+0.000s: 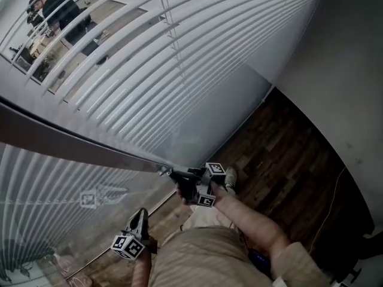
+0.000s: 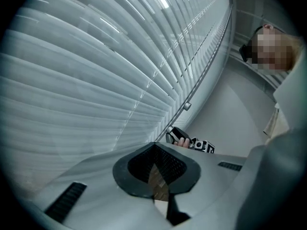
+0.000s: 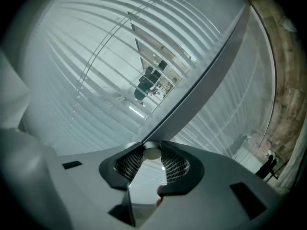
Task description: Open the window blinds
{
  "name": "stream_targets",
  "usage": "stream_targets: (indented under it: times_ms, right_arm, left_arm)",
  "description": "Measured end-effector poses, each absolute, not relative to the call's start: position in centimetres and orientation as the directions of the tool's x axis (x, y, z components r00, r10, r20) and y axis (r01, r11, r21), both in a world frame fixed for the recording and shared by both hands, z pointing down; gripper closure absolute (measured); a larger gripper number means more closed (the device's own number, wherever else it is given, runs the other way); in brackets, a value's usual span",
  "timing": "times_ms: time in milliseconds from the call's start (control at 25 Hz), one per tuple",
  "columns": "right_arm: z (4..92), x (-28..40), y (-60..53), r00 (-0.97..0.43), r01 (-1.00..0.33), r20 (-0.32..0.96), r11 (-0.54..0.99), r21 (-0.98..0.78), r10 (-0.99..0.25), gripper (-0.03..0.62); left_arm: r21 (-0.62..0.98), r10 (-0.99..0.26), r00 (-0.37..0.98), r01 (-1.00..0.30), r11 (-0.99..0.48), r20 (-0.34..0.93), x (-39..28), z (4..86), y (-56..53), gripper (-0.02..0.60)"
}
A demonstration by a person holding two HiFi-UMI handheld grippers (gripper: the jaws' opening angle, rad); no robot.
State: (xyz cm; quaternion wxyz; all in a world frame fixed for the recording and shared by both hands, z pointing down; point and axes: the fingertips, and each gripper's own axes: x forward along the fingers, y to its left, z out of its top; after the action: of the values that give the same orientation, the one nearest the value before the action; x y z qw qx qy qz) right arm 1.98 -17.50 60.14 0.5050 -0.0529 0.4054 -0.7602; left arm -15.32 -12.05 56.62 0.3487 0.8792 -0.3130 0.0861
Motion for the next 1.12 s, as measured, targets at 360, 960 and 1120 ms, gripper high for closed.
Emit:
stream_targets:
  times_ms: [360, 960, 1120]
  right_arm:
    - [58.2, 4.1, -16.4, -0.626, -0.04, -0.073, 0.126, -0.991, -0.776, 0.394]
    - [51.8, 2.4, -18.0, -0.534, -0.671, 0.154, 0.306, -0.675, -0.832, 0.382]
    - [52.7, 2.5, -18.2, -0.489, -0.75, 0.209, 0.286, -0.596, -0.847, 0.462]
  left_arm:
    - [0.546, -0.541, 0.779, -0.616, -0.568, 0.317, -16.1, 57.0, -12.9, 0.571]
    - [0.581, -0.607, 0.758, -0.612, -0.536, 0.238, -18.0, 58.0, -14.2, 0.571]
    - [0.577, -0.611, 0.753, -0.619, -0.533, 0.245, -18.4, 59.2, -14.4, 0.571]
